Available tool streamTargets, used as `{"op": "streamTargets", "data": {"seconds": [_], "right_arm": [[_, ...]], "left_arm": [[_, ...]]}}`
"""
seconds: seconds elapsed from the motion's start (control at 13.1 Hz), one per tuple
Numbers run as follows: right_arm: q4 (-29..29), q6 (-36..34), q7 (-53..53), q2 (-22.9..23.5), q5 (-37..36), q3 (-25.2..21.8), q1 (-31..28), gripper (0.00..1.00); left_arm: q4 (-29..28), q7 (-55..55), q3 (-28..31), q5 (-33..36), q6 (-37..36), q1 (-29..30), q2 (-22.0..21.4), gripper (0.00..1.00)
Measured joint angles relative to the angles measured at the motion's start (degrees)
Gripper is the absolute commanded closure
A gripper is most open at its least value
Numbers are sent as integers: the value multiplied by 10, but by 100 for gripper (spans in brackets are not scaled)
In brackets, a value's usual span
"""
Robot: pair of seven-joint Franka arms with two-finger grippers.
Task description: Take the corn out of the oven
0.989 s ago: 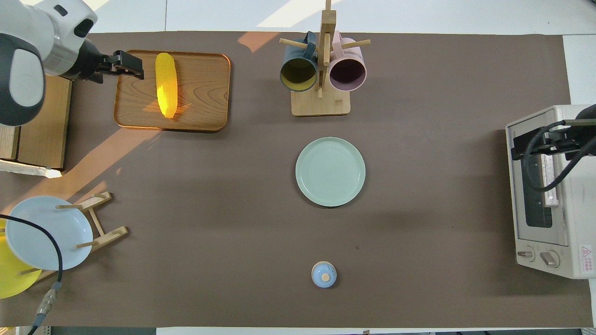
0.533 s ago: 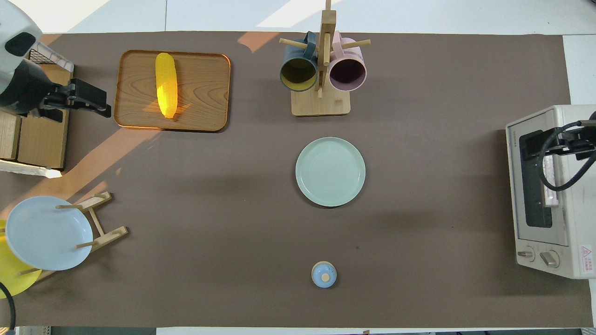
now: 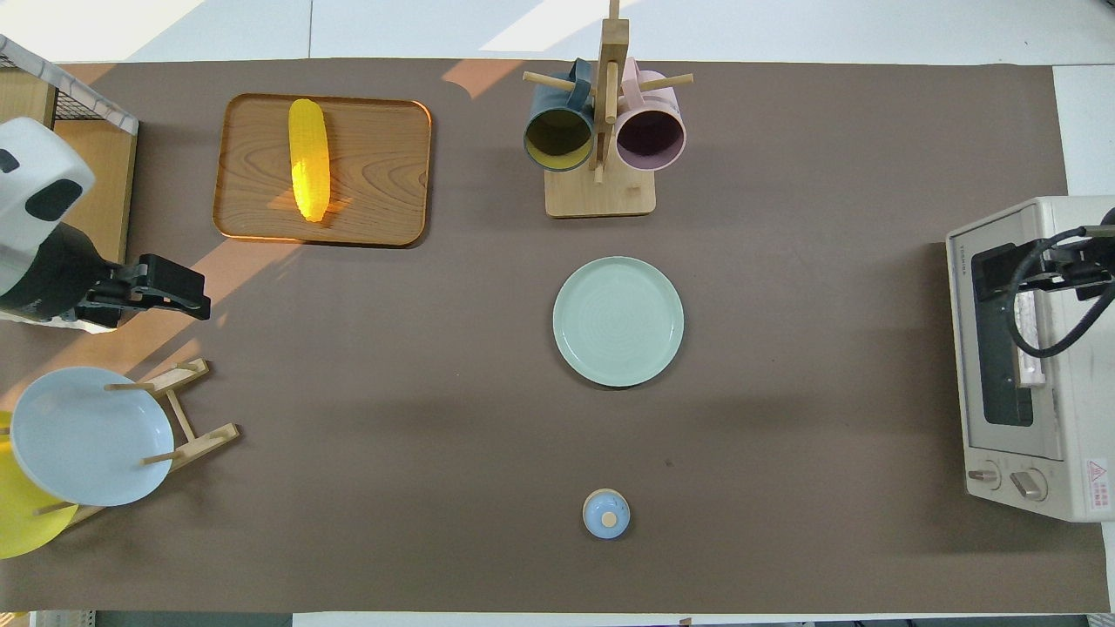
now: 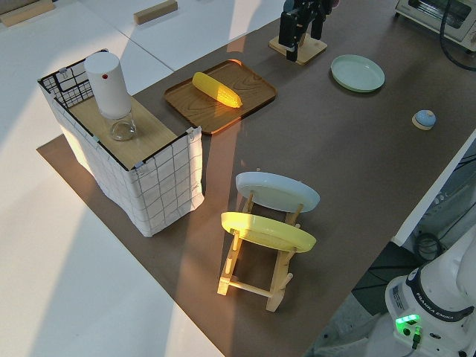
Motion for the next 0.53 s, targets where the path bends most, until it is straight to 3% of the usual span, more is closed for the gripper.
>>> {"op": "streamTargets", "data": {"seconds": [0.53], "right_arm": [[0, 0, 0, 0, 0, 0, 0, 0]], "left_arm": [[17, 0, -15, 18, 6, 0, 0, 0]]}}
